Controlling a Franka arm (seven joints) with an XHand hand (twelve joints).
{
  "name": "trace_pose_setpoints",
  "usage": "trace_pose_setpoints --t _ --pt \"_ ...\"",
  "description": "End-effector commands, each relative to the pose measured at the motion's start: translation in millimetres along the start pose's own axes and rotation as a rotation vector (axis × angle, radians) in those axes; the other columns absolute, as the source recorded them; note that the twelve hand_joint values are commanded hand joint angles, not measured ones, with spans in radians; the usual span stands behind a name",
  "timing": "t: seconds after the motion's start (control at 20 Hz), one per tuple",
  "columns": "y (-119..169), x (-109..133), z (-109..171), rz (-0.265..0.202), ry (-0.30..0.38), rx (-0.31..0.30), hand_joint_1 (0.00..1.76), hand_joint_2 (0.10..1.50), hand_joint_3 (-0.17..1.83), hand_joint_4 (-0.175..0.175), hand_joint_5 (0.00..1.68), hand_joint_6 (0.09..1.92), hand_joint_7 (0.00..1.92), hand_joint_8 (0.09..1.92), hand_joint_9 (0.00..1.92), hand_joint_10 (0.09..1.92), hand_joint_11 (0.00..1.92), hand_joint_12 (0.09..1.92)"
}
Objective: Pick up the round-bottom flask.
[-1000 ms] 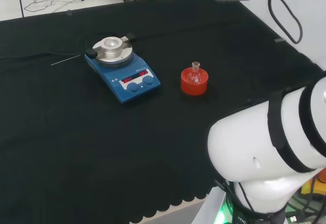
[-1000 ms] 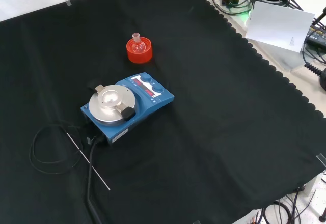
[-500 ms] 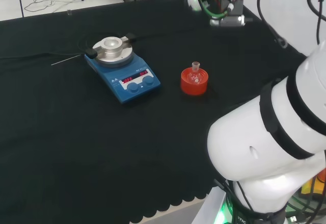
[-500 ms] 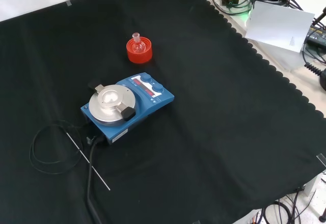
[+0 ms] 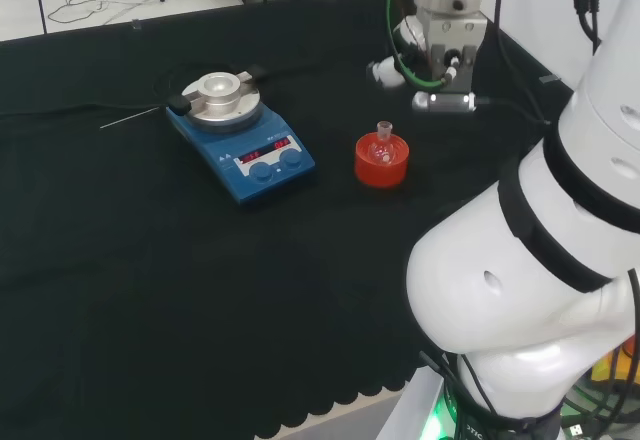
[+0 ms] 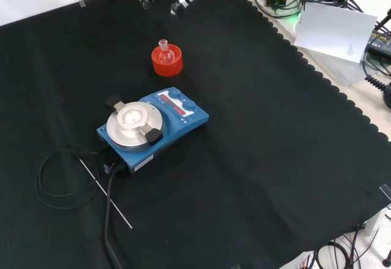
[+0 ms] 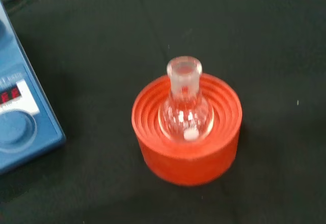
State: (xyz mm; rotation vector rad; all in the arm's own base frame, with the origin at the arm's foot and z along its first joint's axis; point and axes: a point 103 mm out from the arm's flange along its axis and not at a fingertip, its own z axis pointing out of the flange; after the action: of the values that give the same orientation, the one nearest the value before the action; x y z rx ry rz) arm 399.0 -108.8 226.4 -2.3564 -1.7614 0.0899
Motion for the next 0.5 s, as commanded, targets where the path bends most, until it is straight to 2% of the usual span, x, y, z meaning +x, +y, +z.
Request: trace_pose_setpoints --t 0.05,0.5 --pt "4.1 -4.4 48.9 0.016 0.003 0.023 0.6 0.98 0.35 -0.023 0.53 0.31 0.22 0.6 0.39 0.66 0.09 1.4" --pt "17.6 2.4 75.6 0.022 -0.012 0.014 0.81 0.78 0.54 -0.016 0.6 0.41 0.2 0.6 0.4 0.66 0.1 1.4"
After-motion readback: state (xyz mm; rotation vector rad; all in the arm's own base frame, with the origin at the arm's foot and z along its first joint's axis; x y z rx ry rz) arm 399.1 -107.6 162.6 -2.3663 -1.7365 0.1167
